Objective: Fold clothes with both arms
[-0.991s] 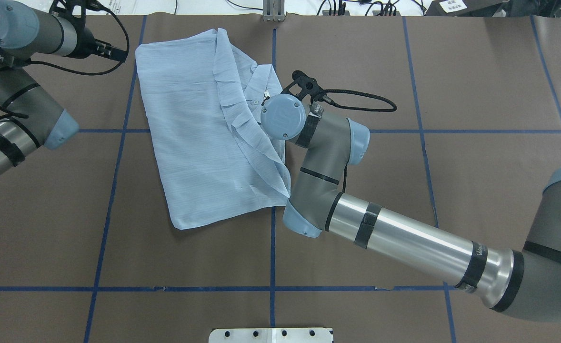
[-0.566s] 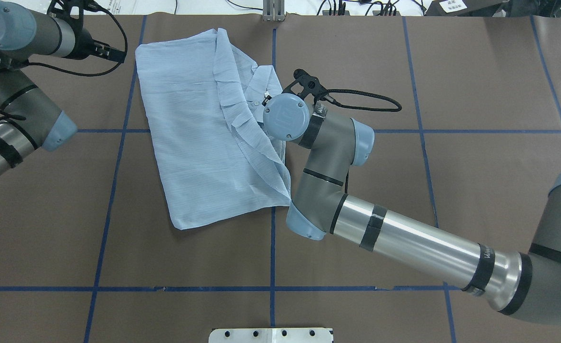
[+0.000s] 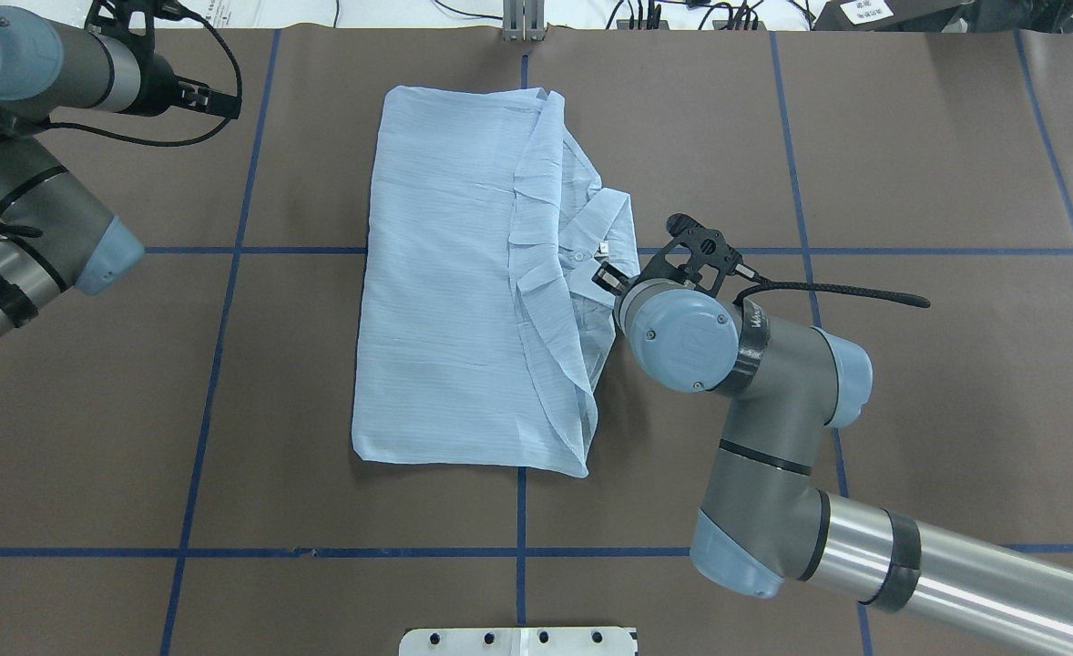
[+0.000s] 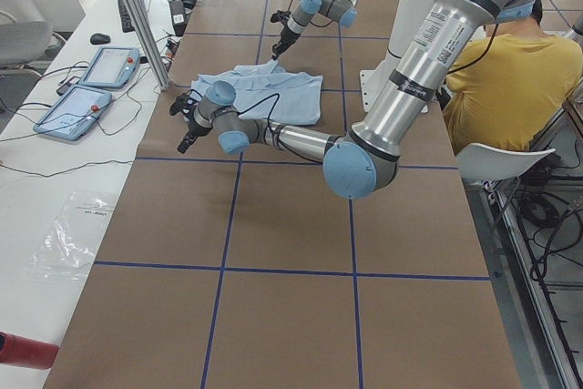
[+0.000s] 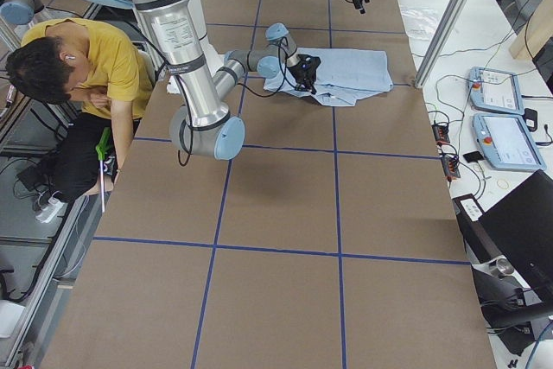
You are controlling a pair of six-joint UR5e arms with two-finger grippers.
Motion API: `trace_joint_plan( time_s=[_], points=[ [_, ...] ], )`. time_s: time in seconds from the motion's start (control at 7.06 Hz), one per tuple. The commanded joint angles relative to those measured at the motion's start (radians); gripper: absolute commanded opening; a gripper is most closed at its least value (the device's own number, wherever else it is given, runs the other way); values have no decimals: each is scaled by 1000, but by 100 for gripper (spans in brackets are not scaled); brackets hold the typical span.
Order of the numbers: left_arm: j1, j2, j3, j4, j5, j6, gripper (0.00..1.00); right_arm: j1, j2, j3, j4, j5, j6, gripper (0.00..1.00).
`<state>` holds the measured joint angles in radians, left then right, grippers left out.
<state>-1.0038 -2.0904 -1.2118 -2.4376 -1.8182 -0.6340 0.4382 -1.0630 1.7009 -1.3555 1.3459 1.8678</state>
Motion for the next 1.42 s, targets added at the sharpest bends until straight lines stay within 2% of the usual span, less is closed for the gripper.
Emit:
trace_joint_plan(
  time_s=[0.0,0.14,0.42,0.57,0.71,0.85,0.99,1.13,1.27],
  points=[
    [2,19,-26,0,-1,-1,100,4,-23,14,-1,-5,-101,44],
    [1,19,-26,0,-1,-1,100,25,0,17,-2,1,-161,99],
    [2,19,-25,2,-1,0,100,47,81,11,-77,51,-314,100],
    [7,19,-26,2,-1,-1,100,42,175,-38,-123,52,-344,100],
    [11,19,-25,0,-1,-1,100,39,321,-194,-173,52,-349,100],
    [11,21,-26,0,-1,-1,100,36,415,-331,-197,53,-380,100],
    [13,21,-26,0,-1,-1,100,28,440,-399,-206,55,-462,100],
    [14,21,-26,0,-1,-3,100,24,451,-412,-277,59,-590,100],
    [16,23,-26,0,-1,-13,100,24,480,-429,-337,102,-637,100]
  ],
)
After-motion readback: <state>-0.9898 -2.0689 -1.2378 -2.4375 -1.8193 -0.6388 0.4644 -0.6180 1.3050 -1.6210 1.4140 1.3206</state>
